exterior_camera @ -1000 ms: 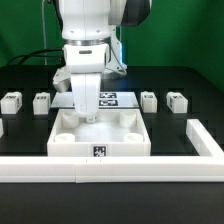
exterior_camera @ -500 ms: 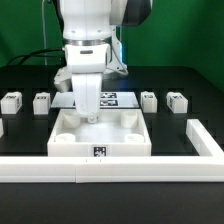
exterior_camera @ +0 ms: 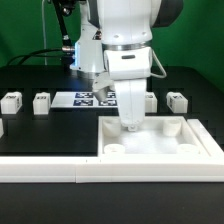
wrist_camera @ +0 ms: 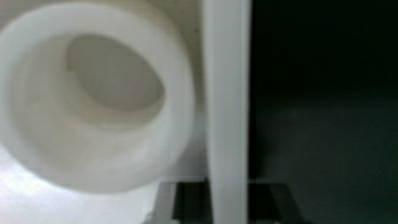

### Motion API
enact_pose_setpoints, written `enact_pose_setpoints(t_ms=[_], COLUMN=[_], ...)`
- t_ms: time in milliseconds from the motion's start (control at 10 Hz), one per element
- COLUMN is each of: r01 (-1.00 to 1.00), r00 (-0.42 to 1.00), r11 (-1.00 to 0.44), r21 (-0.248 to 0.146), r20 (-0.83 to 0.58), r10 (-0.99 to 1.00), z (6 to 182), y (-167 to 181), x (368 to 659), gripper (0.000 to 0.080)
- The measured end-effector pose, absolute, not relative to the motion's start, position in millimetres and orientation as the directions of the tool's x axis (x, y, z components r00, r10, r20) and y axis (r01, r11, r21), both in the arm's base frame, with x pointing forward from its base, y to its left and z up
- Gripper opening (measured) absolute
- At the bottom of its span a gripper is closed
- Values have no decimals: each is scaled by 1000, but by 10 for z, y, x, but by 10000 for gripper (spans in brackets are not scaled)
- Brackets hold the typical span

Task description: Assemble square table

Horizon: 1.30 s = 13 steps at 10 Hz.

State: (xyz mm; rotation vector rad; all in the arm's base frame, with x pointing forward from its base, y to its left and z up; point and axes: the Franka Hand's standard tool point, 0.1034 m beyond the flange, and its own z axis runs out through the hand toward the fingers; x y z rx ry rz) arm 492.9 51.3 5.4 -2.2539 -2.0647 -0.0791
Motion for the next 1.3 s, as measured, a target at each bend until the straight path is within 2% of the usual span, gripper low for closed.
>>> enact_pose_setpoints(t_ms=[500, 600, 700, 800, 900, 1000, 1300], r01=[998, 998, 998, 998, 998, 998, 998], r00=[60, 61, 61, 61, 61, 61, 61], r11=[-59, -60, -60, -60, -60, -61, -61], r21=[-13, -13, -13, -13, -12, -11, -11], r20=[97, 97, 97, 97, 97, 97, 97], r10=[993, 993, 993, 993, 993, 993, 993], z=[46, 44, 44, 45, 46, 47, 48], y=[489, 486, 484, 484, 484, 484, 484], x=[4923, 4922, 4922, 4923, 4926, 4928, 4929], gripper=[60, 285, 424, 424, 564, 631, 646])
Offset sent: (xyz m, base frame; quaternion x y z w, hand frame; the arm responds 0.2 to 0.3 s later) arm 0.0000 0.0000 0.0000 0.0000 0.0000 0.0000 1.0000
